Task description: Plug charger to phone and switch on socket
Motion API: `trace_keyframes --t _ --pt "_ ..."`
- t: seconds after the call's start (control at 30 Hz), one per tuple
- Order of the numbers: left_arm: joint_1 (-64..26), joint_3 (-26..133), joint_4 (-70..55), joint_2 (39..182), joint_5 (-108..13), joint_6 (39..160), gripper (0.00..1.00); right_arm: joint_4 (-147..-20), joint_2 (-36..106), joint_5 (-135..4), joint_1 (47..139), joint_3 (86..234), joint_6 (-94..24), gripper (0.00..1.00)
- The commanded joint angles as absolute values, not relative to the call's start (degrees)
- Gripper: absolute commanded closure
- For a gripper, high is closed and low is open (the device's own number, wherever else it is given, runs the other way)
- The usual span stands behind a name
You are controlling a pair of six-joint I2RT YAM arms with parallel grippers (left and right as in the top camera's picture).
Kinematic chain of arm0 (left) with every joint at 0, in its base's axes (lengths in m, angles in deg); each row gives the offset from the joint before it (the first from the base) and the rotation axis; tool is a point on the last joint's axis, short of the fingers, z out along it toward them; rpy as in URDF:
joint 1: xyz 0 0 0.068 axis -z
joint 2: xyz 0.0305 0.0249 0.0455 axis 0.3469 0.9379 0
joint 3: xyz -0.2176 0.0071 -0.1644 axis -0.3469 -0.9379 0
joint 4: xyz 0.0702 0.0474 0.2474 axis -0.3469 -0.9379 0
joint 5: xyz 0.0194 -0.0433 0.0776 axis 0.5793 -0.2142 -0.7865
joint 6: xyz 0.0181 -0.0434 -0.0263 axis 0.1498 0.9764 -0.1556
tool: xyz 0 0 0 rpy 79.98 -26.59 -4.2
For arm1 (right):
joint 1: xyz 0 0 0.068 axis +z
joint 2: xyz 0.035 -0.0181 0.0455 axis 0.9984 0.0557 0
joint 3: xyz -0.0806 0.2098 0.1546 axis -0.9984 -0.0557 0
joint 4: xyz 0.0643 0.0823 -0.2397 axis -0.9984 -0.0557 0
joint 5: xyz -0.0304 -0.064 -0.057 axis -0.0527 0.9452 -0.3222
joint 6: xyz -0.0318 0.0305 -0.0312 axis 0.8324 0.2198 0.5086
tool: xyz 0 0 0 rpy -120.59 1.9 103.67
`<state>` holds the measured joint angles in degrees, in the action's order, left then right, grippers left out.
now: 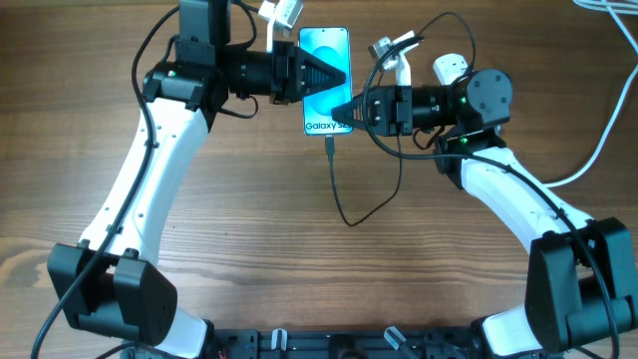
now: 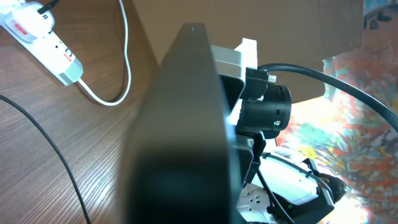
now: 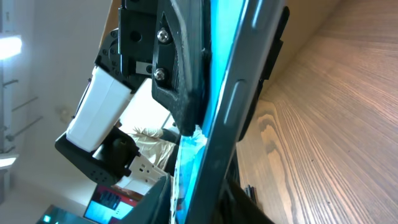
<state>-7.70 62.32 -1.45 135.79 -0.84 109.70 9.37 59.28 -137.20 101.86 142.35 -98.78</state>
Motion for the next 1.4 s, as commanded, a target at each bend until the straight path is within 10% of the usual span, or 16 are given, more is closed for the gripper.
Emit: trace_keyframes --t 0.0,0.23,0.6,1.37 --pt "-7.81 62.72 -2.02 134.63 -2.28 108.39 0.96 9.65 58.87 -138.10 101.72 143.47 -97.73 0.83" --pt "-7.81 62.72 -3.68 134.63 -5.47 108.39 0.95 9.65 58.87 -138.14 101.72 143.47 -97.70 0.96" --pt "-8.33 62.72 -3.70 134.63 -11.46 108.39 0.16 6.20 58.87 -138.18 101.72 143.47 -94.05 0.96" --pt "-12.22 62.72 -18.96 134.63 -39.44 108.39 0.00 -45.62 59.57 -107.63 106.12 143.31 -55.74 0.96"
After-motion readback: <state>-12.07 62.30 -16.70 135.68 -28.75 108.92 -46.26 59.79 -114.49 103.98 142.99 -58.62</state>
